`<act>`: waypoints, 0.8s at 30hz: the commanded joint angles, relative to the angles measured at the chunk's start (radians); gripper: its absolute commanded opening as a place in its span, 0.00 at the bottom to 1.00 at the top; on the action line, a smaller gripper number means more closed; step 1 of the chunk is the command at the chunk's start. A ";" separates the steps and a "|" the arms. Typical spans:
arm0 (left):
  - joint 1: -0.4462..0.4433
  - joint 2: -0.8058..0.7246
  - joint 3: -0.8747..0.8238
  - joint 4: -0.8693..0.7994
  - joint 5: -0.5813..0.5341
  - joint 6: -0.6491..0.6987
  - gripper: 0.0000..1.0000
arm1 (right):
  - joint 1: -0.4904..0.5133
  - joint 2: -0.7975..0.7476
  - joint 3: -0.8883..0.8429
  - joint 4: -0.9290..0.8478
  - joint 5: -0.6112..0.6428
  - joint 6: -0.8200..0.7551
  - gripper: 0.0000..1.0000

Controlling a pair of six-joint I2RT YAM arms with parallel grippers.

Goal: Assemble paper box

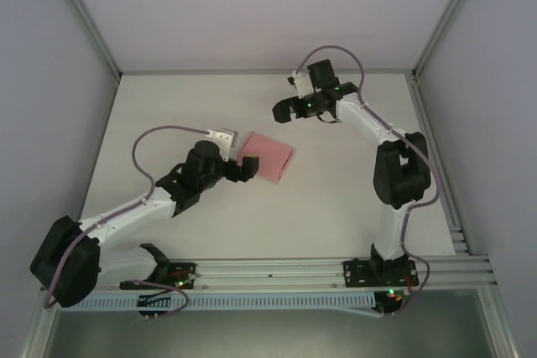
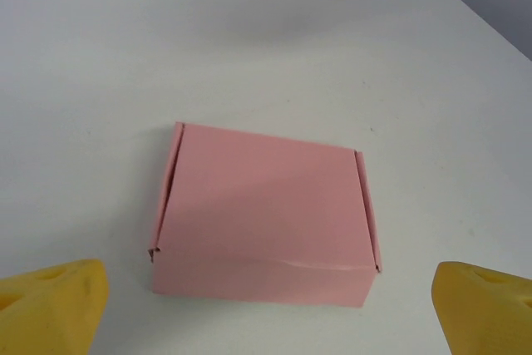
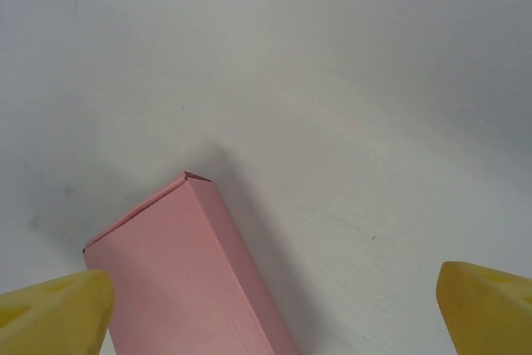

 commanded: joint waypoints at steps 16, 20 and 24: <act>0.172 0.469 -0.104 0.693 0.617 -0.486 1.00 | 0.027 0.257 0.011 -0.016 -0.163 0.003 0.86; 0.170 0.488 -0.080 0.620 0.564 -0.462 1.00 | 0.034 0.277 0.014 -0.021 -0.174 -0.003 0.80; 0.165 0.562 -0.047 0.648 0.560 -0.473 0.95 | 0.049 0.294 0.015 -0.037 -0.187 -0.012 0.72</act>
